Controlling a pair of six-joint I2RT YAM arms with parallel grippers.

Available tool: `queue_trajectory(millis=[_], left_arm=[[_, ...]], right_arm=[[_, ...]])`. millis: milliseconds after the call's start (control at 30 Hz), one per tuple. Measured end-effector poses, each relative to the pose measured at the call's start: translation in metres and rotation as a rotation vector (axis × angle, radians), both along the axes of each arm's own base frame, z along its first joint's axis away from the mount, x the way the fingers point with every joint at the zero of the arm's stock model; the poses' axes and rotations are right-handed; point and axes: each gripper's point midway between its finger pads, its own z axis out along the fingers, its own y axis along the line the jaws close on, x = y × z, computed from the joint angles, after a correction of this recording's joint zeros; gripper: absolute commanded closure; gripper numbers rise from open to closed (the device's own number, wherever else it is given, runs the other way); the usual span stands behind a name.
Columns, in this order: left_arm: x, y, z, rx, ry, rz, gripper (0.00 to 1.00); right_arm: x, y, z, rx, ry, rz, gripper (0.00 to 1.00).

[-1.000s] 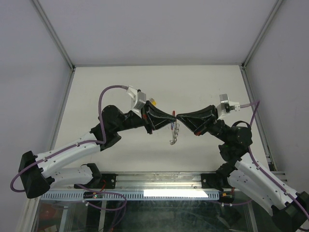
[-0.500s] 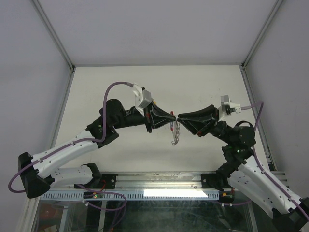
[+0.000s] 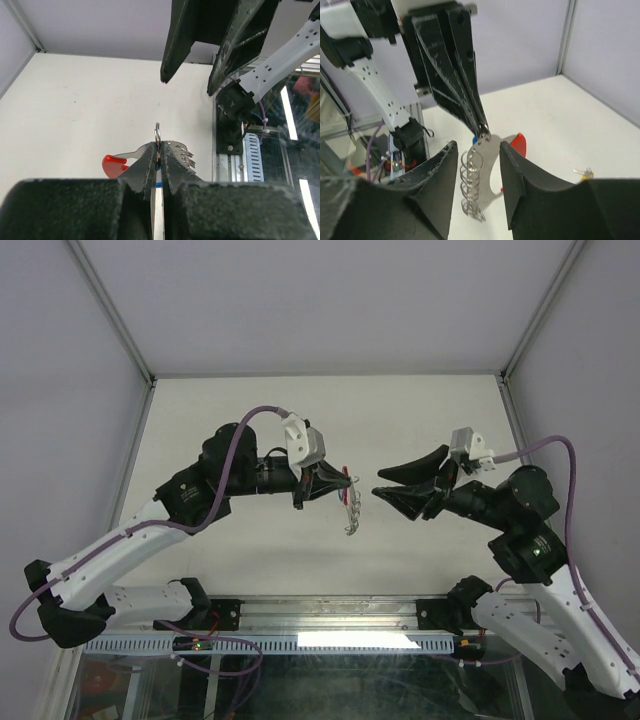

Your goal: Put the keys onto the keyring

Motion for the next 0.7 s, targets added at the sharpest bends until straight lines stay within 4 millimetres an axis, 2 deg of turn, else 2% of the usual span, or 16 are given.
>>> queue_trajectory(millis=[133,233,500,700], left_arm=[[0.005,0.004,0.000,0.091,-0.028,0.010,1.00],[0.008,0.004,-0.007,0.163,-0.027,0.003,1.00],[0.015,0.018,-0.056,0.406,0.047,0.038,1.00],[0.021,0.036,-0.070,0.529,0.072,0.104,1.00]], right_arm=[[0.003,0.003,-0.019,-0.113,0.024,0.014,0.58],[0.006,0.005,-0.039,-0.187,0.060,0.024,0.58],[0.008,0.008,-0.072,-0.246,0.083,0.045,0.59],[0.005,0.010,-0.099,-0.255,0.024,0.080,0.61]])
